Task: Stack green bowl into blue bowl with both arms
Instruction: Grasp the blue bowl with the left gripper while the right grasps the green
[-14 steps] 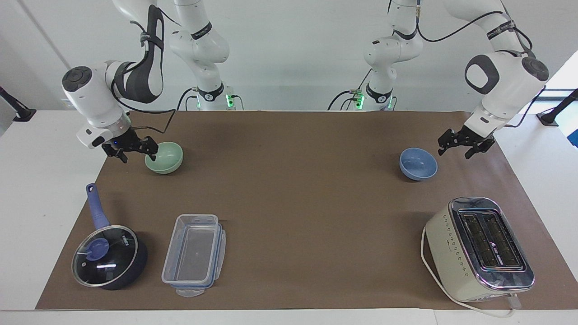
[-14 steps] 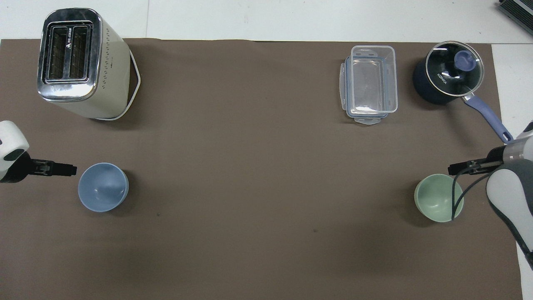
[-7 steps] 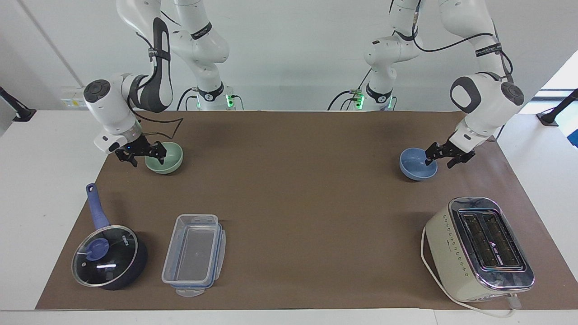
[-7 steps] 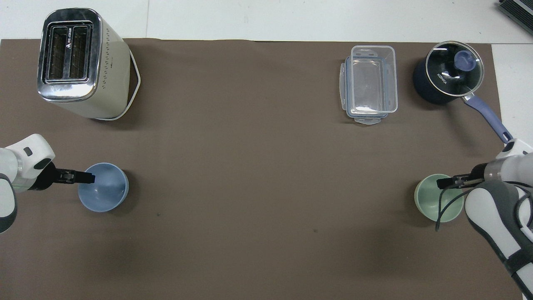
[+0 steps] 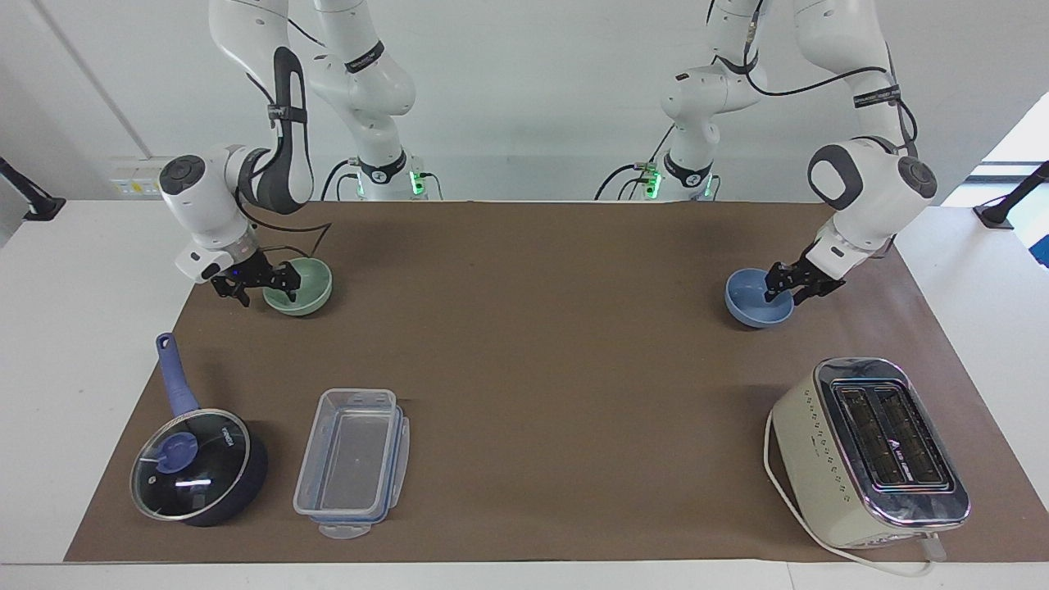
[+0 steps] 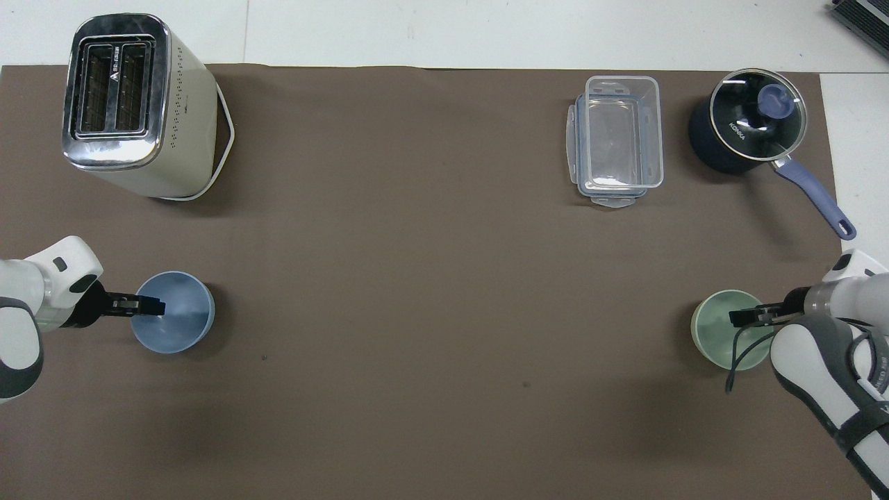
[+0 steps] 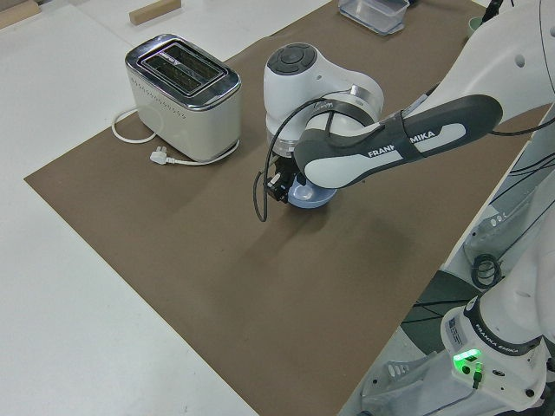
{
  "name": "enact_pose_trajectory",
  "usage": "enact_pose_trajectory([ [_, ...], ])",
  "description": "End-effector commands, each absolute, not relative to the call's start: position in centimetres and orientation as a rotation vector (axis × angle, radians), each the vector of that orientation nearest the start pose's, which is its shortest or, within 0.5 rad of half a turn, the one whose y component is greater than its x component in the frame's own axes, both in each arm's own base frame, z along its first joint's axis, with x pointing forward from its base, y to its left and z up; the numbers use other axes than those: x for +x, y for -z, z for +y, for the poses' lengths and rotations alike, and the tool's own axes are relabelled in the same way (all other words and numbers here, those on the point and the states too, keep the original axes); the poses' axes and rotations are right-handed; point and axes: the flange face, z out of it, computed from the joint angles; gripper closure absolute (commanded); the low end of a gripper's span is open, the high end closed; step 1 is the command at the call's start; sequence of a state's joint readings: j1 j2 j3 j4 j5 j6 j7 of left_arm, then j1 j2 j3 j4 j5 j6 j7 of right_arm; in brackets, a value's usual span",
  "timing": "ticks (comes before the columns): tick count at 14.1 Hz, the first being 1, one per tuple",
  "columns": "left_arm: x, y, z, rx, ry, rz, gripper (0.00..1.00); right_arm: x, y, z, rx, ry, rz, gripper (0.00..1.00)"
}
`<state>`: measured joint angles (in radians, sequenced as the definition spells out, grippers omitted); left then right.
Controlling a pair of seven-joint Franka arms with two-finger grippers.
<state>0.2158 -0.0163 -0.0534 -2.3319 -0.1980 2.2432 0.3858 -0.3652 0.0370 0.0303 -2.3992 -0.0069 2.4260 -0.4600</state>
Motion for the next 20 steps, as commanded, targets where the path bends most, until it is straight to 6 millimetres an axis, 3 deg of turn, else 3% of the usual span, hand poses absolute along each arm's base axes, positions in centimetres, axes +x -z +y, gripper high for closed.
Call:
enact_pose_trajectory([
  [1, 48.1, -33.9, 8.3, -3.312, -0.017, 0.123, 0.82, 46.4, -30.1, -16.6, -3.132, -0.005, -0.239, 0.0],
  [2, 48.0, -34.0, 8.9, -3.313, -0.017, 0.098, 1.0, 46.5, -30.6, -16.4, -3.132, -0.002, -0.242, 0.0],
  [4, 47.9, -34.0, 9.2, -3.318, -0.033, 0.093, 1.0, 47.0, -31.5, -16.3, -3.119, -0.02, -0.237, 0.0],
  [7, 47.8, -36.3, 10.2, -3.306, 0.041, 0.069, 1.0, 47.3, -32.1, -16.3, -3.12, -0.007, -0.243, 0.0],
  [10, 47.8, -38.5, 9.4, -3.302, 0.072, 0.099, 1.0, 47.2, -32.1, -16.2, -3.119, -0.009, -0.241, 0.87],
  [11, 47.6, -39.6, 9.1, -3.297, 0.098, 0.106, 1.0, 47.2, -32.2, -16.2, -3.119, -0.006, -0.227, 1.0],
  [12, 47.4, -40.5, 8.1, -3.296, 0.1, 0.129, 1.0, 47.2, -32.2, -16.2, -3.118, -0.008, -0.223, 1.0],
  [14, 47.5, -41.5, 4.6, -3.298, 0.094, 0.14, 1.0, 47.4, -32.3, -16.0, -3.119, -0.006, -0.237, 1.0],
  [16, 47.7, -41.7, -0.4, -3.304, 0.073, 0.113, 1.0, 48.1, -33.6, -15.8, -3.115, -0.013, -0.252, 1.0],
  [18, 47.5, -41.9, -6.2, -3.307, 0.07, 0.086, 1.0, 49.6, -36.6, -15.9, -3.097, -0.071, -0.257, 1.0],
  [20, 46.8, -42.0, -11.4, -3.311, 0.071, 0.069, 1.0, 51.3, -39.4, -14.2, -3.094, -0.061, -0.317, 1.0],
])
